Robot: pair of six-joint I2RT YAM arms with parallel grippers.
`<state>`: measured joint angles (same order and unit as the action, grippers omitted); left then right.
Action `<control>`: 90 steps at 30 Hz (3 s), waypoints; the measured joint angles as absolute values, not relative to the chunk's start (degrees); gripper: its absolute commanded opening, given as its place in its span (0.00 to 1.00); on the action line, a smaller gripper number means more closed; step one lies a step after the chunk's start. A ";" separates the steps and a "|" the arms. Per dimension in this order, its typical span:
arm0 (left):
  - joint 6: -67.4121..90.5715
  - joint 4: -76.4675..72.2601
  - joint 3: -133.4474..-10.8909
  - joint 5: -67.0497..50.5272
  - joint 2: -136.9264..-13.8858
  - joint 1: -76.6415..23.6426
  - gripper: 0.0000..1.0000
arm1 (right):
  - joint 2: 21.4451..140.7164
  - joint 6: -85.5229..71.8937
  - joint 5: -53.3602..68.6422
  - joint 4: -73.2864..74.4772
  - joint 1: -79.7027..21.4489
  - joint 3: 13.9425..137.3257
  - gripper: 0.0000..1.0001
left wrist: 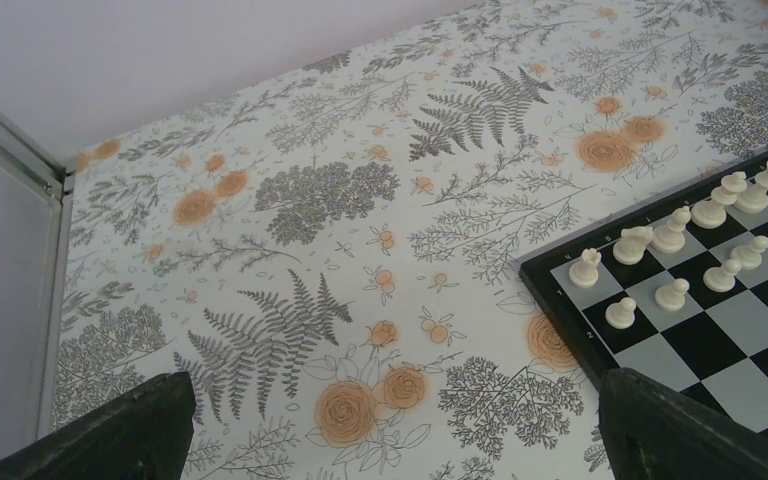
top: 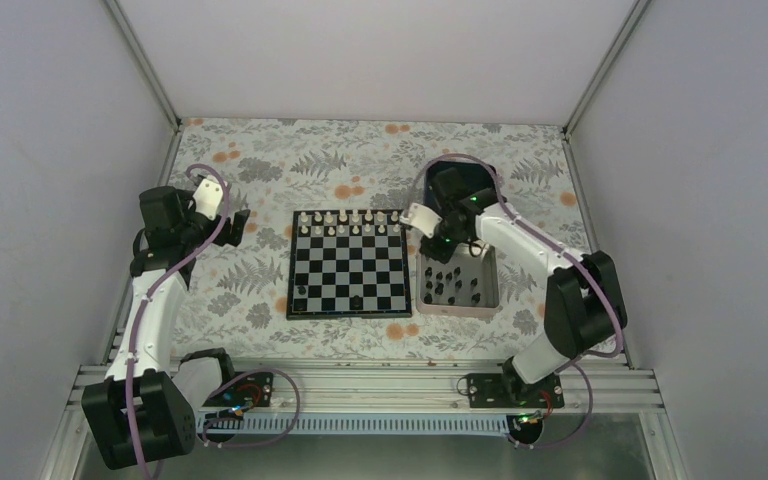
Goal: Set up the chess pieces on the board
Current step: Pick up the chess piece from the storage box, then place the chess piece on the chessboard, then move the chess piece to the chessboard.
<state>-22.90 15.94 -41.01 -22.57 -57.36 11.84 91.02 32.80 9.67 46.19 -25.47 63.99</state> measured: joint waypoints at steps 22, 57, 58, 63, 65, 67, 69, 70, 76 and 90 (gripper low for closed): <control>-21.87 15.94 -41.12 -22.59 -58.13 11.84 1.00 | 100.95 31.42 8.12 50.74 -48.03 69.49 0.05; -21.80 15.92 -41.12 -22.55 -59.42 11.84 1.00 | 101.84 30.83 7.20 50.72 -52.10 67.57 0.42; -21.80 15.92 -41.12 -22.55 -59.42 11.84 1.00 | 101.73 30.92 6.74 50.87 -52.10 67.61 0.45; -21.80 15.92 -41.12 -22.55 -59.44 11.84 1.00 | 101.14 31.55 5.37 53.06 -52.07 70.87 0.50; -21.80 15.90 -41.12 -22.55 -59.51 11.84 1.00 | 101.14 31.97 5.13 53.93 -52.07 74.28 0.50; -21.78 15.90 -41.12 -22.57 -59.53 11.84 1.00 | 101.45 32.51 5.02 54.76 -52.10 79.20 0.49; -21.76 15.88 -41.12 -22.59 -59.53 11.84 1.00 | 102.50 33.01 5.17 54.68 -52.14 85.62 0.48; -21.71 15.90 -41.12 -22.59 -59.53 11.84 1.00 | 103.13 33.23 5.50 54.04 -52.18 88.14 0.48; -21.61 15.90 -41.12 -22.63 -59.42 11.84 1.00 | 111.77 34.48 9.67 51.53 -52.93 101.97 0.46; -21.54 15.40 -41.10 -22.79 -58.39 11.84 1.00 | 126.45 34.46 14.55 51.13 -58.46 107.15 0.46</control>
